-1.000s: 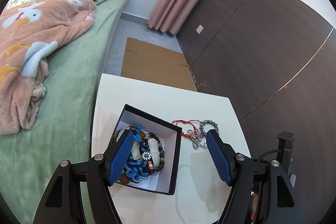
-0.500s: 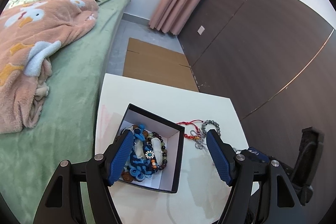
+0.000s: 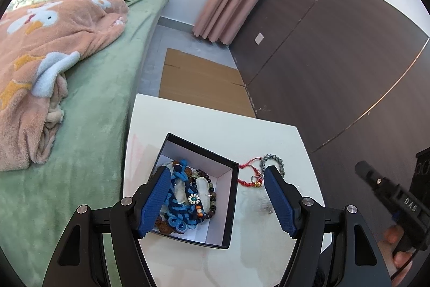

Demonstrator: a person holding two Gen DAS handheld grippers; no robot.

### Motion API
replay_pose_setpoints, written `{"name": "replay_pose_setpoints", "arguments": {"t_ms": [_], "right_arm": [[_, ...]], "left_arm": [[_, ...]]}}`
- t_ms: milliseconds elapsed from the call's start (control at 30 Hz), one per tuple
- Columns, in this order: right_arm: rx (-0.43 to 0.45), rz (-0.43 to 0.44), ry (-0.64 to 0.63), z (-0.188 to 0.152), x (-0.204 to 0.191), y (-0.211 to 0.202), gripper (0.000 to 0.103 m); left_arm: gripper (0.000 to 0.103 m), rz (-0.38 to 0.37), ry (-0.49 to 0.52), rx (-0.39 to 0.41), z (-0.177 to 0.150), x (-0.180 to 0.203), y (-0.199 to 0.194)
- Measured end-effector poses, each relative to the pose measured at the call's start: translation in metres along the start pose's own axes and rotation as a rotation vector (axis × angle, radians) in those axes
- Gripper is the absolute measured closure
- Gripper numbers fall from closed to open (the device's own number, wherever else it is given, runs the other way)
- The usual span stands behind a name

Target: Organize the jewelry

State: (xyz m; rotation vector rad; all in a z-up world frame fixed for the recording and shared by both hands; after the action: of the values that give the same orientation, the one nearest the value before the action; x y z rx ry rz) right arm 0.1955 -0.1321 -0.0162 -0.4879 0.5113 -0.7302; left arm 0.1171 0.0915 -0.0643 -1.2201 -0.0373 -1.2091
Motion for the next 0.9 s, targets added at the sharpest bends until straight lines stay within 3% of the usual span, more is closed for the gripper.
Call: {"name": "replay_pose_setpoints", "arguments": {"t_ms": [233,300,367,400,633,700,767,900], "right_arm": [[-0.049,-0.009,-0.069,0.004,-0.019,0.011,0.096],[-0.102,-0.002,-0.076,-0.007,-0.022,0.025,0.081],[-0.152,-0.004,-0.081,-0.022,-0.021,0.037,0.029],[-0.196,-0.02,-0.088,-0.033,-0.021,0.048,0.027],[-0.424,-0.102,-0.156,-0.092,-0.018,0.091,0.028],[-0.437,-0.125,-0.207,-0.098,-0.024,0.095,0.035],[-0.44,-0.092,-0.237,-0.099,-0.033,0.095,0.053],[-0.489,-0.081,-0.291,-0.11,-0.044,0.108,0.062]], "left_arm": [[0.03,-0.002,-0.016,0.011,0.004,-0.006,-0.005],[0.03,-0.005,-0.017,0.013,0.003,-0.007,-0.008],[0.03,-0.006,-0.017,0.014,0.003,-0.008,-0.01],[0.03,-0.006,-0.017,0.014,0.004,-0.008,-0.009],[0.03,-0.007,-0.027,0.024,0.006,-0.013,-0.016],[0.03,-0.007,-0.032,0.026,0.007,-0.014,-0.016],[0.03,-0.006,-0.036,0.03,0.008,-0.016,-0.018],[0.03,-0.001,-0.041,0.036,0.009,-0.02,-0.019]]}}
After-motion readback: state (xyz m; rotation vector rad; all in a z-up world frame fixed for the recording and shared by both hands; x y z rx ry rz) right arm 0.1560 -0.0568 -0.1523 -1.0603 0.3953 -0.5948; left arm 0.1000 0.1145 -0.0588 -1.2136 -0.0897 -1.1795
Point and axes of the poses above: each gripper's, at about its wrist camera, not at the fingertips, and y roughly the way its jaws point, x to its right, z to its top, the point moved 6 cm from there along y, roughly the way its jaws point, and after that the axes turned 15 degrees about -y, right-handed, at the moved point
